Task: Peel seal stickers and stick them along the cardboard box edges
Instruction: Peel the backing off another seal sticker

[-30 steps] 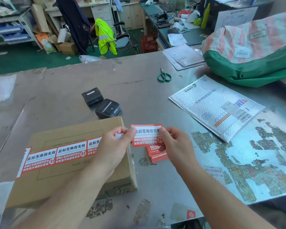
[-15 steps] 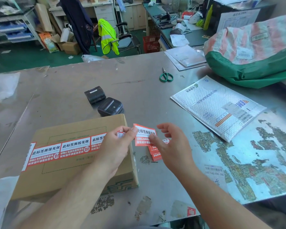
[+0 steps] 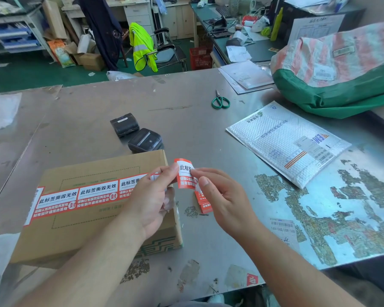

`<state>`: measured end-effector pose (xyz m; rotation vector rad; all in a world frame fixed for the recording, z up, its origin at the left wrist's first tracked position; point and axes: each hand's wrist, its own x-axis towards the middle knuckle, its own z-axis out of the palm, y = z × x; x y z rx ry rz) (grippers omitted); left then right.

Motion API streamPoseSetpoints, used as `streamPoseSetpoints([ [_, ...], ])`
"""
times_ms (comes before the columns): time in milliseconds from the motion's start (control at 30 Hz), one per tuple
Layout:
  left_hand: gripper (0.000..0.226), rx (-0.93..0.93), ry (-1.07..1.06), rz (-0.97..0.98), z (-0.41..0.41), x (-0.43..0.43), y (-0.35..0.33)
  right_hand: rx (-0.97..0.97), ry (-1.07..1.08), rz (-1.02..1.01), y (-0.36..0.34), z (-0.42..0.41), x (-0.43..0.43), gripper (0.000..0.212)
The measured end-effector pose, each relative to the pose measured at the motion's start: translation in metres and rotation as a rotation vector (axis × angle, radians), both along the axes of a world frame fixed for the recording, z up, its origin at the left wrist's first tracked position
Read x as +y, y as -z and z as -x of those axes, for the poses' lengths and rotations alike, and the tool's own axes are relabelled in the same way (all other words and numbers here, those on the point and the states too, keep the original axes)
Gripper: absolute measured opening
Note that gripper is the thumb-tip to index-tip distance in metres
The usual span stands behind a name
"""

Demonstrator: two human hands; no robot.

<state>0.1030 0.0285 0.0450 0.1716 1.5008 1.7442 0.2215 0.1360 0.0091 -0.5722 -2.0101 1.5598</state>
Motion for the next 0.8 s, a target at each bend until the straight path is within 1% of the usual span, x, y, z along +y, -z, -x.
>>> streamPoseSetpoints([
  [167, 0.028, 0.008, 0.037, -0.01, -0.0004, -0.0012, 0.0009, 0.025, -0.01, -0.027, -0.0008, 0.0003, 0.0012, 0.03],
  [267, 0.027, -0.001, 0.062, -0.032, -0.0001, -0.0013, 0.0, 0.017, -0.01, -0.069, -0.0009, 0.0018, 0.0003, 0.03],
  [400, 0.034, -0.033, 0.109, -0.094, 0.0029, -0.0038, 0.0025, 0.023, -0.017, -0.063, -0.0023, 0.0024, 0.0007, 0.031],
  [533, 0.037, -0.049, 0.151, -0.135, 0.0061, -0.0061, 0.0054, 0.044, -0.038, -0.052, -0.0038, 0.0021, 0.0009, 0.037],
  [733, 0.084, -0.05, 0.2, -0.153, 0.0091, -0.0073, 0.0095, 0.05, -0.051, -0.072, -0.0085, 0.0018, 0.0033, 0.041],
  [800, 0.09, -0.052, 0.201, -0.154, 0.0086, -0.0066, 0.0093, 0.053, -0.059, -0.08, -0.0086, 0.0015, 0.0038, 0.041],
])
